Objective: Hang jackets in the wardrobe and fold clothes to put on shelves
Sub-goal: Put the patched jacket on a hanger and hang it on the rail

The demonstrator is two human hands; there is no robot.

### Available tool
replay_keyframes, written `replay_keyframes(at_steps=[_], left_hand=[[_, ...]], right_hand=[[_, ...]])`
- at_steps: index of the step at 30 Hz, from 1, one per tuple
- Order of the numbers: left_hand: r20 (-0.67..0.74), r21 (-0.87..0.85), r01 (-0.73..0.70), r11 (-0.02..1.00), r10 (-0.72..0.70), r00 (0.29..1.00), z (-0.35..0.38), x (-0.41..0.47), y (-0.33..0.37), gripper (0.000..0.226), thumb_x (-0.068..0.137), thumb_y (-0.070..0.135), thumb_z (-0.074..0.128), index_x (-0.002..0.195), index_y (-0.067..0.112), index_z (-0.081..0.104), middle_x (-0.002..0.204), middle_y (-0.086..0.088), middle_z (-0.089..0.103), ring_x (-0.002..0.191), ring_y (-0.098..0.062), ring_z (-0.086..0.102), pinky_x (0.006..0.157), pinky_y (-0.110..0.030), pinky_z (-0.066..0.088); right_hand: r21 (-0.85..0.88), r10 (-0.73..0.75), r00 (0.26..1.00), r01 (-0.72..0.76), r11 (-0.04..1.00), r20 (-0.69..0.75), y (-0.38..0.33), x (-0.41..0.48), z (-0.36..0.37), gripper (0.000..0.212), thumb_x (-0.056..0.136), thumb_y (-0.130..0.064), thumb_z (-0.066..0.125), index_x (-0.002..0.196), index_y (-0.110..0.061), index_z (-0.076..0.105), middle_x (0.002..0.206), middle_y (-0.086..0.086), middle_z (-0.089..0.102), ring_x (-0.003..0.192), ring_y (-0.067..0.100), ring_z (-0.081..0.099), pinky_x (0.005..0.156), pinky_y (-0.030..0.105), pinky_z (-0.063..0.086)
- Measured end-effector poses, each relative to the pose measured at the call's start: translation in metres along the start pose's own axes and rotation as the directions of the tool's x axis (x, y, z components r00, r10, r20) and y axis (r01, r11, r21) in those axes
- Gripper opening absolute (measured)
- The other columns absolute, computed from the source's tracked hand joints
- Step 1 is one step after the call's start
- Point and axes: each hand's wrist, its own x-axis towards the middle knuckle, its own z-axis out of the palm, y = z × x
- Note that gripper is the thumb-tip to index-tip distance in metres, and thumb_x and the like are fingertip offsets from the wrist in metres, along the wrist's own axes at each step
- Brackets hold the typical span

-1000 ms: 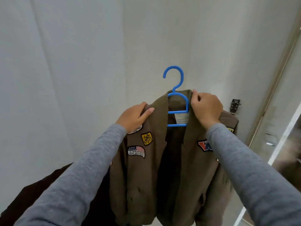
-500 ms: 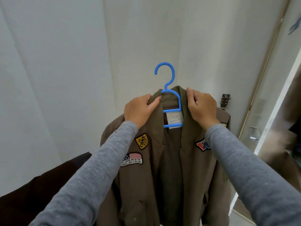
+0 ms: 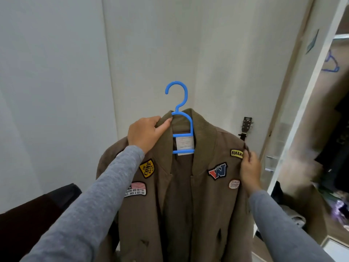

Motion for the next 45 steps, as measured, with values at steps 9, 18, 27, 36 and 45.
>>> replay_keyframes(at_steps=[9,18,27,36,45], left_hand=[[0.079,-0.241,-0.006,0.971,0.025,0.997,-0.01,-0.01,0.007,0.053,0.09,0.049,0.052,0.058,0.007,0.053,0.051,-0.008,0.051,0.049,-0.018,0.047,0.048,-0.026,0.034],[0.006,-0.176,-0.025,0.984,0.027,1.0,-0.03,-0.022,0.022,0.051,0.091,0.052,0.048,0.057,0.014,0.052,0.052,0.0,0.052,0.053,-0.018,0.052,0.047,-0.026,0.033],[-0.01,-0.13,-0.082,0.988,0.082,0.997,-0.054,-0.058,0.032,0.052,0.09,0.056,0.047,0.063,0.012,0.056,0.056,-0.002,0.057,0.056,-0.019,0.054,0.053,-0.034,0.043],[0.133,-0.272,-0.09,0.958,0.13,0.983,-0.041,-0.133,0.063,0.042,0.09,0.055,0.047,0.068,0.019,0.052,0.062,0.003,0.049,0.067,-0.017,0.049,0.056,-0.029,0.032],[0.489,-0.542,0.089,0.836,0.227,0.842,0.013,-0.229,0.169,0.057,0.096,0.022,0.048,0.146,0.013,0.024,0.152,-0.006,0.025,0.14,-0.019,0.023,0.116,-0.034,0.02]], right_hand=[[0.07,0.222,0.963,-0.213,0.974,-0.15,-0.047,0.03,-0.037,0.025,0.095,-0.012,0.037,0.082,0.003,0.052,0.085,0.015,0.045,0.081,0.032,0.043,0.065,0.029,0.023],[-0.292,-0.381,0.924,0.37,0.882,0.02,-0.065,-0.012,-0.041,0.023,0.094,-0.037,0.038,0.094,-0.026,0.058,0.093,-0.012,0.053,0.092,0.009,0.046,0.102,0.041,0.024],[-0.138,-0.414,0.74,0.557,0.819,0.531,-0.092,-0.069,-0.086,0.025,0.093,-0.042,0.044,0.105,-0.023,0.054,0.094,-0.008,0.06,0.088,0.012,0.056,0.074,0.029,0.043],[-0.194,-0.117,0.904,0.212,0.958,0.412,-0.083,-0.16,-0.139,0.027,0.087,-0.037,0.063,0.067,-0.019,0.056,0.068,0.0,0.056,0.066,0.013,0.052,0.062,0.031,0.041],[-0.477,0.117,0.991,-0.07,0.876,0.071,-0.055,-0.192,-0.226,0.038,0.083,-0.045,0.062,0.074,-0.009,0.06,0.074,0.004,0.061,0.073,0.021,0.057,0.063,0.035,0.041]])
